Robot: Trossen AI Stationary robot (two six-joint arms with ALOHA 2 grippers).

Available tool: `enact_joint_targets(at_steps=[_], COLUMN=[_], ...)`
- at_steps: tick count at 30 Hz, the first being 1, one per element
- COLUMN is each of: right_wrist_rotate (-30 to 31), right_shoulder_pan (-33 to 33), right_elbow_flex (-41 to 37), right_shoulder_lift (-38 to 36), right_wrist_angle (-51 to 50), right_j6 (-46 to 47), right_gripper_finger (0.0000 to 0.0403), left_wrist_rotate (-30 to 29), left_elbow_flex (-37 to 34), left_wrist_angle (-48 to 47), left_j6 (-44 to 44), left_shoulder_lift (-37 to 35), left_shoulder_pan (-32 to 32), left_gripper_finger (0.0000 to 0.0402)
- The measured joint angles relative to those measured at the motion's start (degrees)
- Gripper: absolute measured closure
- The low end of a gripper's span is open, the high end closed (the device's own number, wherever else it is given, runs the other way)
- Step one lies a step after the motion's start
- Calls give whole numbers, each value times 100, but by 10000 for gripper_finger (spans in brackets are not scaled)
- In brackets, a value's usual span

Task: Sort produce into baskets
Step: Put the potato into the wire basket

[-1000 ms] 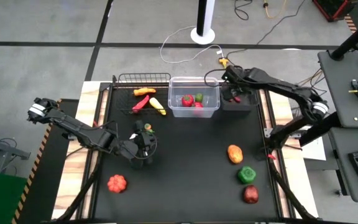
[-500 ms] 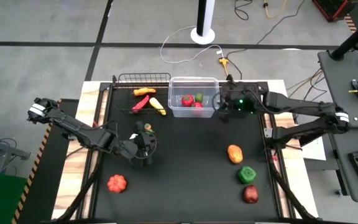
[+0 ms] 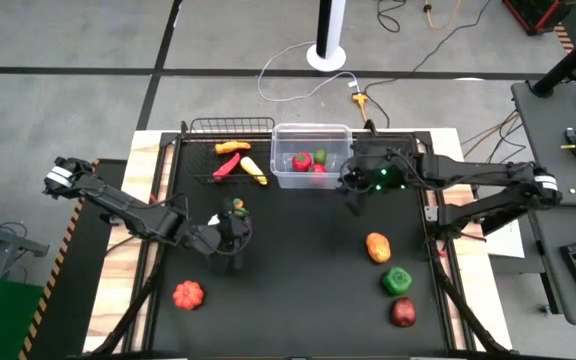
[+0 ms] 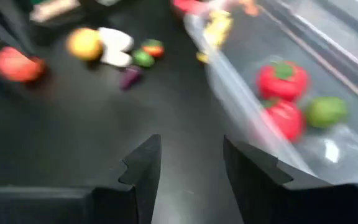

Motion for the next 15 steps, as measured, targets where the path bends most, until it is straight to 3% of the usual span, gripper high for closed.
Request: enact_joint_targets(at_steps=[6,8,11,15], right_wrist_rotate=[-135,-133,-140,-176], right_shoulder_pan=[699,905,1149,1498], right_elbow_flex=[-2,-2,-12,-20], right_shoulder_lift=[-16,45,261,588], right_wrist_angle=[401,410,440,864], right_j6=[-418,-425,-338,-436], right_gripper_finger=[235,238,242,243], left_wrist_rotate=[1951,2280,2189,1231], left_elbow_flex=[0,2,4,-2], left_wrist_angle=[803,1117,956,641], left_j6=[498,823,1031,916], left_shoulder_lift=[-430,-546,-681,-923], left_shoulder_pan=[-12,-20,-18,-54], left_gripper_finger=[401,401,401,401])
